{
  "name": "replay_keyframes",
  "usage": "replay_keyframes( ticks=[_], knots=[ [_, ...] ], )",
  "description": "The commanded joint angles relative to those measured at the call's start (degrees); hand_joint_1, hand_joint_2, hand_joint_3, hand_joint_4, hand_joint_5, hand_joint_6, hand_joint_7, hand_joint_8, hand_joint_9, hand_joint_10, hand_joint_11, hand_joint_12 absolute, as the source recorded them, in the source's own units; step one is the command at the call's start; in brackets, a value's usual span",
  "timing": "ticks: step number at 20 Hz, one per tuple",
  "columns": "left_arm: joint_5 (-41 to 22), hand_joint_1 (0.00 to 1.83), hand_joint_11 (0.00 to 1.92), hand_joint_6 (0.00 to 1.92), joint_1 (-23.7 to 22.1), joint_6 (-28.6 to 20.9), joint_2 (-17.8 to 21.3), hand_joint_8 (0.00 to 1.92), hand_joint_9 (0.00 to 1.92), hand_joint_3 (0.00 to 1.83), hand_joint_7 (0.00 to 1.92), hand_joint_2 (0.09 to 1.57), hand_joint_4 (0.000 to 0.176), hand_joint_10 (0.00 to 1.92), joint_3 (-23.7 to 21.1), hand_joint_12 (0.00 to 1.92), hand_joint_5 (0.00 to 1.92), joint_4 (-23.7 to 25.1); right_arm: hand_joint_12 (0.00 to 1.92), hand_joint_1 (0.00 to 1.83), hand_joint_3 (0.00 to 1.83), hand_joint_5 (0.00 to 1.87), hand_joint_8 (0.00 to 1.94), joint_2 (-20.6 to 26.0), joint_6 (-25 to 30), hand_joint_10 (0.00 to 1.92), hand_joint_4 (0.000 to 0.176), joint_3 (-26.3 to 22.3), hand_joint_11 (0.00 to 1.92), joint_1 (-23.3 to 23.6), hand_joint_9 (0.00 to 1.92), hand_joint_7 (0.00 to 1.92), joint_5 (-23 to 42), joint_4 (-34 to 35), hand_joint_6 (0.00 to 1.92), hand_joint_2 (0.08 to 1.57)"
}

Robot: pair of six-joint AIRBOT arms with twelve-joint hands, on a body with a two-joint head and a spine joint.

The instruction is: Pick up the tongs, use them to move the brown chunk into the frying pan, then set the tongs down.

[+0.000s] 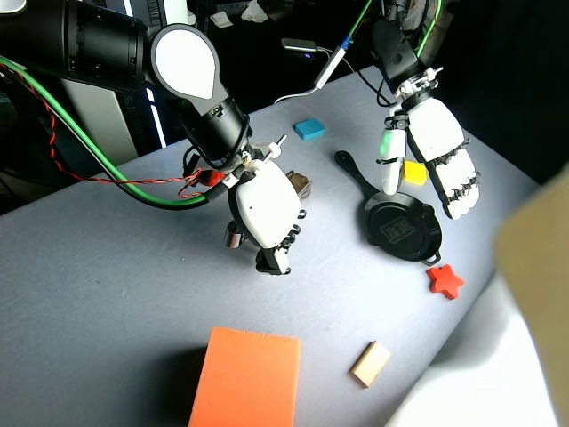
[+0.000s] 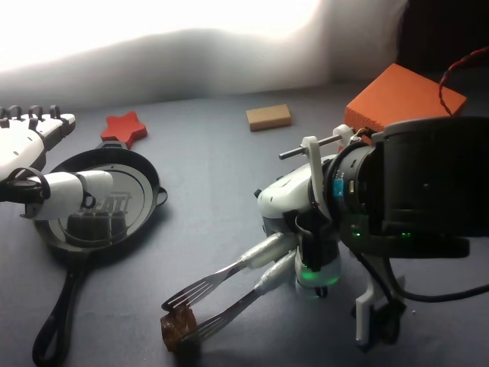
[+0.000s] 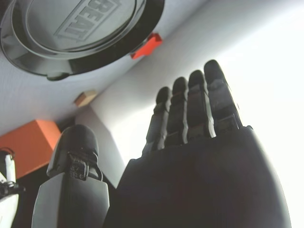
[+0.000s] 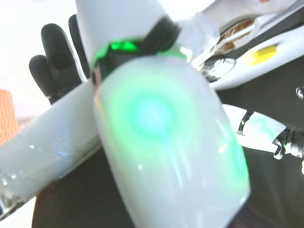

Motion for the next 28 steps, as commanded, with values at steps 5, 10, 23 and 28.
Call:
replay_keyframes(
  ticks=[5, 10, 23, 28],
  knots=[
    [-5.3, 0.04, 0.0, 0.0, -0.5, 0.1, 0.1, 0.0, 0.02, 0.0, 0.04, 1.28, 0.007, 0.0, 0.3, 0.1, 0.01, 2.3, 1.34, 1.16, 0.0, 0.9, 0.01, -1.0, 0.1, 0.03, 0.0, 1.4, 0.35, 0.5, 0.92, 0.96, 2.2, -2.4, 0.87, 1.14],
    [-5.3, 0.03, 0.0, 0.01, -0.5, 0.1, 0.0, 0.0, 0.03, 0.0, 0.06, 1.28, 0.004, 0.0, 0.5, 0.15, 0.03, 2.3, 1.4, 1.14, 0.0, 0.88, 0.03, -1.6, 0.1, 0.07, 0.0, 1.8, 0.41, 0.5, 1.02, 1.07, 2.4, -2.4, 1.12, 1.16],
    [-5.3, 0.05, 0.0, 0.0, -0.6, 0.1, 0.0, 0.0, 0.03, 0.0, 0.05, 1.28, 0.006, 0.0, 0.4, 0.15, 0.02, 2.3, 1.47, 1.37, 0.0, 0.97, 0.78, -1.7, 0.0, 1.22, 0.0, 1.9, 0.59, 0.0, 0.88, 1.06, 2.6, -2.4, 1.01, 1.1],
    [-5.3, 0.06, 0.0, 0.01, -0.9, 0.1, 0.0, 0.0, 0.04, 0.0, 0.07, 1.28, 0.006, 0.01, 0.3, 0.14, 0.04, 2.3, 1.45, 1.37, 0.0, 0.99, 0.75, -1.7, -0.2, 1.2, 0.0, 1.9, 0.63, 0.0, 0.89, 1.07, 2.5, -2.4, 1.0, 1.1]
  ],
)
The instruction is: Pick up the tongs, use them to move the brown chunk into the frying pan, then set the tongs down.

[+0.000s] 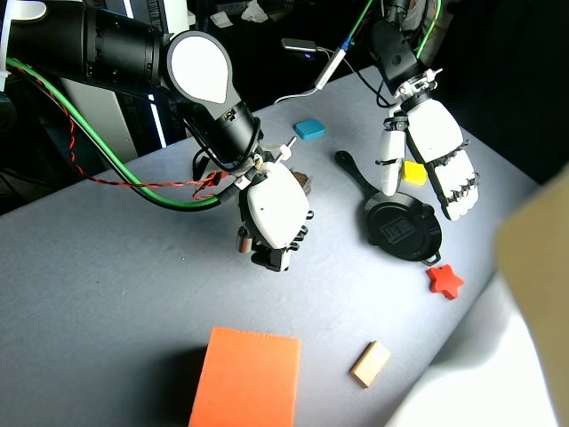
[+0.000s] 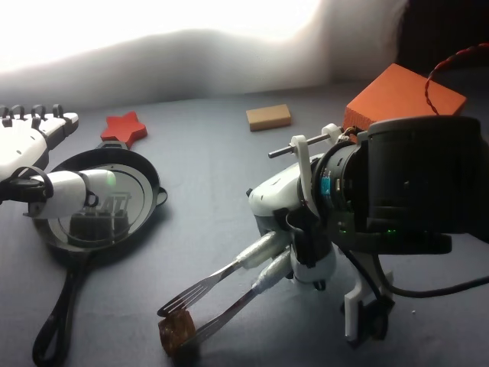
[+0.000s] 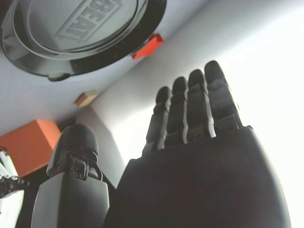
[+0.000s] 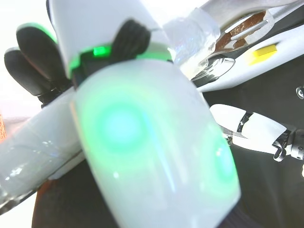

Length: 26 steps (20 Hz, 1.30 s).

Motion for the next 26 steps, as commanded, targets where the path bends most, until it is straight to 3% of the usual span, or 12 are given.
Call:
replay_keyframes(
  ticks=[1, 4, 7, 8, 9, 12, 13, 15, 17, 20, 22, 26],
  knots=[
    [-5.3, 0.05, 0.0, 0.01, -0.5, 0.1, 0.3, 0.0, 0.04, 0.0, 0.07, 1.28, 0.006, 0.0, 0.1, 0.16, 0.05, 2.3, 1.46, 1.37, 0.0, 0.98, 0.76, 0.1, -0.2, 1.2, 0.0, 0.1, 0.64, 0.1, 0.89, 1.07, 2.0, -2.3, 1.0, 1.1],
    [-5.3, 0.04, 0.0, 0.0, -0.5, 0.1, 0.3, 0.0, 0.03, 0.0, 0.06, 1.29, 0.0, 0.0, 0.1, 0.12, 0.04, 2.3, 1.4, 1.24, 0.0, 1.01, 0.76, 0.2, -0.2, 0.58, 0.013, 0.1, 0.66, 0.0, 1.04, 1.1, 2.0, -2.3, 0.98, 1.09],
    [-5.3, 0.06, 0.0, 0.0, -0.6, 0.1, 0.3, 0.0, 0.04, 0.0, 0.06, 1.28, 0.0, 0.0, 0.0, 0.14, 0.04, 2.3, 1.4, 1.23, 0.0, 0.95, 0.79, 0.3, -0.2, 0.39, 0.003, 0.1, 0.68, 0.1, 1.15, 1.11, 1.9, -2.0, 1.03, 1.1],
    [-5.3, 0.06, 0.0, 0.0, -0.6, 0.1, 0.3, 0.0, 0.04, 0.0, 0.06, 1.28, 0.0, 0.0, 0.0, 0.14, 0.04, 2.3, 1.4, 1.23, 0.0, 0.95, 0.79, 0.4, -0.2, 0.39, 0.003, 0.1, 0.68, 0.2, 1.15, 1.11, 1.8, -1.6, 1.03, 1.1],
    [-5.3, 0.07, 0.0, 0.0, -0.6, 0.1, 0.3, 0.0, 0.04, 0.0, 0.07, 1.28, 0.004, 0.0, 0.0, 0.13, 0.05, 2.3, 1.39, 1.35, 0.0, 0.97, 0.66, 0.5, -0.3, 0.97, 0.0, 0.1, 0.72, 0.2, 1.01, 1.17, 1.7, -1.3, 0.97, 1.08],
    [-5.3, 0.05, 0.0, 0.0, -0.6, 0.2, 0.3, 0.0, 0.03, 0.0, 0.06, 1.28, 0.003, 0.0, 0.0, 0.13, 0.04, 2.3, 1.4, 1.38, 0.0, 0.93, 0.7, 0.9, -0.4, 1.15, 0.0, 0.1, 0.71, 0.7, 0.94, 1.15, 1.7, -0.9, 1.02, 1.09],
    [-5.3, 0.09, 0.0, 0.01, -0.6, 0.2, 0.3, 0.01, 0.06, 0.0, 0.09, 1.27, 0.0, 0.01, 0.0, 0.23, 0.08, 2.3, 1.37, 1.23, 0.0, 0.94, 0.82, 1.0, -0.4, 0.62, 0.0, 0.1, 0.71, 1.0, 1.07, 1.11, 1.7, -0.7, 1.05, 1.11],
    [-5.3, 0.09, 0.0, 0.0, -0.6, 0.2, 0.3, 0.0, 0.05, 0.0, 0.08, 1.27, 0.0, 0.0, 0.1, 0.2, 0.07, 2.2, 1.37, 1.25, 0.0, 0.94, 0.8, 1.0, -0.7, 0.78, 0.0, 0.1, 0.7, 1.4, 1.01, 1.11, 1.7, -0.3, 1.04, 1.1],
    [-5.3, 0.07, 0.0, 0.0, -0.8, 0.2, 0.3, 0.0, 0.05, 0.0, 0.08, 1.28, 0.0, 0.0, 0.2, 0.2, 0.07, 2.2, 1.37, 1.23, 0.0, 0.94, 0.81, 1.0, -0.7, 0.5, 0.0, 0.1, 0.69, 1.7, 1.11, 1.11, 1.7, -0.2, 1.04, 1.1],
    [-5.3, 0.08, 0.0, 0.0, -0.8, 0.2, 0.3, 0.0, 0.03, 0.0, 0.06, 1.28, 0.0, 0.0, 0.2, 0.17, 0.07, 2.2, 1.36, 1.38, 0.0, 0.97, 0.64, 1.0, -0.8, 1.1, 0.0, 0.1, 0.71, 1.9, 0.96, 1.18, 1.7, -0.1, 0.96, 1.08],
    [-5.3, 0.08, 0.0, 0.0, -0.8, 0.3, 0.3, 0.0, 0.03, 0.0, 0.06, 1.28, 0.0, 0.0, 0.1, 0.18, 0.06, 2.2, 1.37, 1.26, 0.01, 0.96, 0.76, 1.0, -1.0, 0.79, 0.0, 0.1, 0.68, 1.8, 1.01, 1.12, 1.8, -0.1, 1.02, 1.09],
    [-5.3, 0.07, 0.0, 0.0, -0.8, 0.4, 0.3, 0.0, 0.04, 0.0, 0.07, 1.28, 0.0, 0.0, 0.2, 0.15, 0.06, 2.2, 1.36, 1.38, 0.0, 0.97, 0.63, 0.6, -1.1, 1.12, 0.0, 0.2, 0.72, 1.2, 0.96, 1.17, 2.1, -0.1, 0.97, 1.08]
  ],
)
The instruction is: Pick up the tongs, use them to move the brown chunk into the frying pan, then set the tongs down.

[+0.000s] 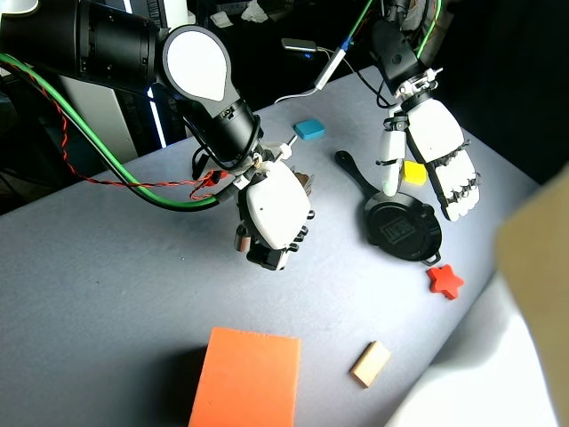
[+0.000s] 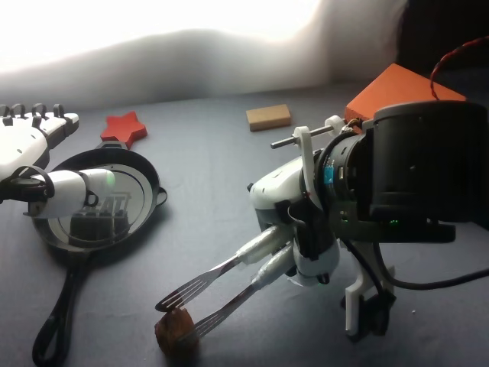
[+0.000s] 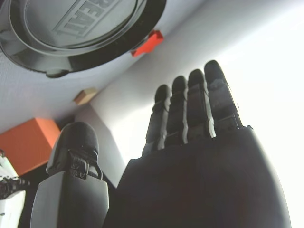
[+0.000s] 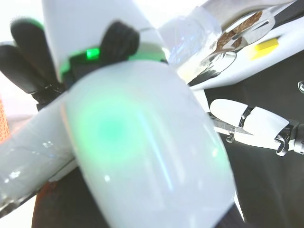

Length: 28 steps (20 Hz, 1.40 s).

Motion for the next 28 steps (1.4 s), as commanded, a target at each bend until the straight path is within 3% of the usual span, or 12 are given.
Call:
replay_keyframes(
  ticks=[1, 2, 4, 8, 12, 13, 14, 17, 18, 21, 23, 28],
  knots=[
    [-5.3, 0.09, 0.0, 0.0, -0.7, 0.2, 0.3, 0.0, 0.05, 0.0, 0.07, 1.28, 0.0, 0.01, 0.2, 0.19, 0.05, 2.3, 1.38, 1.38, 0.0, 0.97, 0.65, 0.0, -0.2, 1.14, 0.0, 0.1, 0.69, -0.1, 0.95, 1.15, 2.2, -2.2, 0.98, 1.08],
    [-5.3, 0.08, 0.0, 0.0, -0.6, 0.3, 0.3, 0.0, 0.05, 0.0, 0.07, 1.28, 0.0, 0.01, 0.2, 0.2, 0.06, 2.3, 1.36, 1.26, 0.0, 0.98, 0.72, -0.3, -0.2, 0.78, 0.0, 0.3, 0.7, -0.2, 1.03, 1.14, 2.2, -2.2, 0.99, 1.08],
    [-5.3, 0.04, 0.0, 0.0, -0.6, 0.3, 0.3, 0.0, 0.04, 0.0, 0.06, 1.28, 0.0, 0.0, 0.3, 0.17, 0.05, 2.3, 1.4, 1.38, 0.0, 0.94, 0.69, -0.7, -0.3, 1.14, 0.0, 0.6, 0.68, -0.3, 0.95, 1.13, 2.3, -2.2, 0.99, 1.09],
    [-5.3, 0.08, 0.0, 0.01, -0.7, 0.3, 0.3, 0.01, 0.05, 0.0, 0.08, 1.28, 0.0, 0.01, 0.5, 0.19, 0.07, 2.3, 1.34, 1.26, 0.0, 0.97, 0.81, -1.7, -0.4, 0.7, 0.0, 1.3, 0.81, -0.8, 1.16, 1.18, 2.3, -2.2, 0.9, 1.08],
    [-5.3, 0.04, 0.0, 0.0, -0.8, 0.3, 0.3, 0.0, 0.04, 0.0, 0.07, 1.29, 0.0, 0.0, 0.5, 0.12, 0.06, 2.3, 1.41, 1.08, 0.0, 1.0, 0.45, -2.4, -0.6, 0.8, 0.0, 1.7, 0.79, -1.2, 1.16, 1.33, 2.3, -2.2, 0.99, 1.11],
    [-5.3, 0.04, 0.0, 0.0, -0.9, 0.3, 0.3, 0.0, 0.03, 0.0, 0.07, 1.29, 0.0, 0.0, 0.5, 0.12, 0.06, 2.3, 1.44, 1.07, 0.0, 0.99, 0.35, -2.6, -0.6, 0.8, 0.011, 1.8, 0.74, -1.2, 1.14, 1.35, 2.3, -2.2, 1.01, 1.12],
    [-5.3, 0.04, 0.0, 0.01, -1.0, 0.3, 0.3, 0.0, 0.03, 0.0, 0.07, 1.28, 0.0, 0.0, 0.5, 0.12, 0.07, 2.3, 1.44, 1.04, 0.0, 0.97, 0.31, -2.8, -0.7, 0.81, 0.067, 2.0, 0.74, -1.2, 1.15, 1.39, 2.3, -2.2, 1.03, 1.12],
    [-5.3, 0.05, 0.0, 0.0, -1.1, 0.3, 0.3, 0.0, 0.02, 0.0, 0.07, 1.28, 0.001, 0.0, 0.4, 0.13, 0.07, 2.3, 1.52, 1.03, 0.0, 0.95, 0.33, -2.9, -0.7, 0.93, 0.076, 2.2, 0.72, -1.2, 1.16, 1.45, 2.4, -2.2, 1.08, 1.14],
    [-5.3, 0.04, 0.0, 0.0, -1.1, 0.3, 0.3, 0.0, 0.01, 0.0, 0.05, 1.28, 0.0, 0.0, 0.4, 0.08, 0.06, 2.3, 1.6, 0.8, 0.01, 1.11, 0.77, -2.9, -0.7, 1.16, 0.0, 2.3, 0.81, -1.1, 1.22, 1.43, 2.3, -2.2, 1.16, 1.23],
    [-5.3, 0.05, 0.0, 0.01, -1.3, 0.4, 0.3, 0.0, 0.03, 0.0, 0.07, 1.28, 0.0, 0.01, 0.1, 0.13, 0.08, 2.3, 1.9, 0.75, 0.01, 1.18, 1.58, -2.6, -0.8, 1.79, 0.0, 2.3, 1.11, -1.1, 1.41, 1.45, 2.1, -2.2, 1.65, 1.34],
    [-5.3, 0.07, 0.0, 0.0, -1.4, 0.5, 0.3, 0.0, 0.03, 0.0, 0.07, 1.28, 0.0, 0.01, -0.1, 0.14, 0.08, 2.3, 1.92, 0.83, 0.0, 1.27, 1.86, -2.3, -0.9, 1.92, 0.156, 2.3, 1.31, -0.7, 1.52, 1.5, 2.0, -2.2, 1.82, 1.36],
    [-5.3, 0.04, 0.0, 0.0, -1.4, 0.7, 0.3, 0.0, 0.05, 0.0, 0.08, 1.28, 0.0, 0.0, -0.1, 0.18, 0.09, 2.3, 1.92, 1.01, 0.0, 1.38, 1.94, -2.0, -1.2, 1.92, 0.176, 2.3, 1.58, 0.1, 1.66, 1.59, 2.0, -2.2, 1.92, 1.34]
  ],
)
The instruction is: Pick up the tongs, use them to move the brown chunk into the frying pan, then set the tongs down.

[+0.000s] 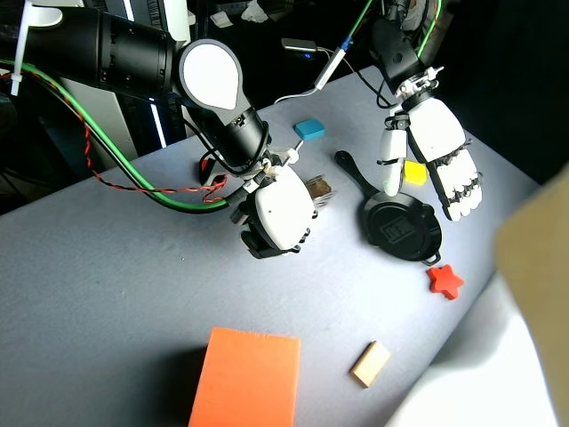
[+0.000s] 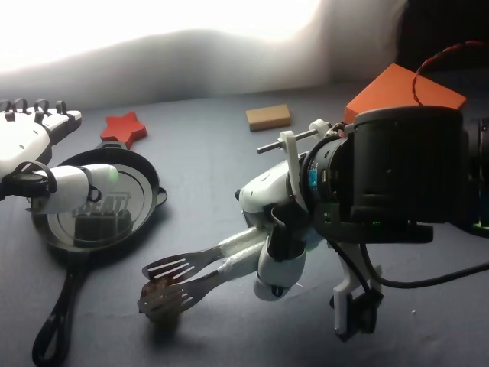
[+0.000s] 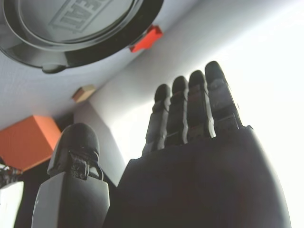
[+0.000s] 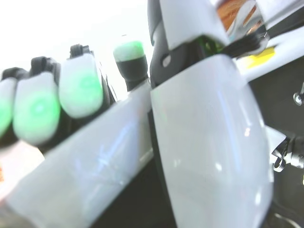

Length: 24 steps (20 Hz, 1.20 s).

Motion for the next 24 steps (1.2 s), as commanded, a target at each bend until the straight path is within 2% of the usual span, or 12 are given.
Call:
replay_keyframes(
  ticks=[1, 3, 10, 15, 17, 24],
  knots=[
    [-5.3, 0.04, 0.0, 0.0, -0.5, 0.1, 0.3, 0.0, 0.04, 0.0, 0.07, 1.28, 0.0, 0.0, 0.0, 0.2, 0.08, 2.3, 1.92, 1.02, 0.0, 1.4, 1.94, 0.3, -0.2, 1.92, 0.176, 0.0, 1.62, 0.9, 1.68, 1.6, 1.2, -2.0, 1.92, 1.35],
    [-5.3, 0.03, 0.0, 0.0, -0.5, 0.2, 0.3, 0.0, 0.02, 0.0, 0.05, 1.29, 0.0, 0.0, 0.0, 0.13, 0.05, 2.3, 1.92, 1.01, 0.0, 1.42, 1.94, 0.6, -0.4, 1.92, 0.176, -0.1, 1.68, 1.4, 1.69, 1.61, 1.1, -1.9, 1.92, 1.36],
    [-5.3, 0.05, 0.0, 0.0, -0.4, 0.2, 0.3, 0.0, 0.02, 0.0, 0.06, 1.28, 0.0, 0.0, 0.3, 0.11, 0.07, 2.3, 1.92, 0.98, 0.01, 1.39, 1.94, 1.8, -1.3, 1.92, 0.176, -0.1, 1.71, 3.7, 1.69, 1.6, 2.4, -1.0, 1.92, 1.38],
    [-5.3, 0.07, 0.0, 0.0, 0.6, -0.3, 0.1, 0.0, 0.04, 0.0, 0.07, 1.28, 0.0, 0.01, 1.6, 0.15, 0.07, 2.2, 1.92, 0.93, 0.01, 1.37, 1.94, 3.1, -1.7, 1.92, 0.176, 0.3, 1.68, 6.6, 1.66, 1.58, 6.9, -1.1, 1.92, 1.4],
    [-5.3, 0.05, 0.0, 0.0, 1.2, -0.5, 0.1, 0.0, 0.03, 0.0, 0.08, 1.28, 0.0, 0.0, 3.3, 0.13, 0.07, 1.9, 1.92, 0.94, 0.01, 1.37, 1.94, 2.1, -1.8, 1.92, 0.176, 3.1, 1.66, 7.4, 1.65, 1.57, 9.6, -1.1, 1.92, 1.4],
    [-3.8, 0.05, 0.0, 0.0, 2.5, -0.6, 0.1, 0.0, 0.02, 0.0, 0.07, 1.28, 0.0, 0.0, 8.5, 0.14, 0.09, 1.4, 1.92, 0.98, 0.0, 1.35, 1.94, -3.1, -3.8, 1.92, 0.176, 12.8, 1.62, 7.3, 1.63, 1.55, 12.8, -1.0, 1.92, 1.39]
  ],
)
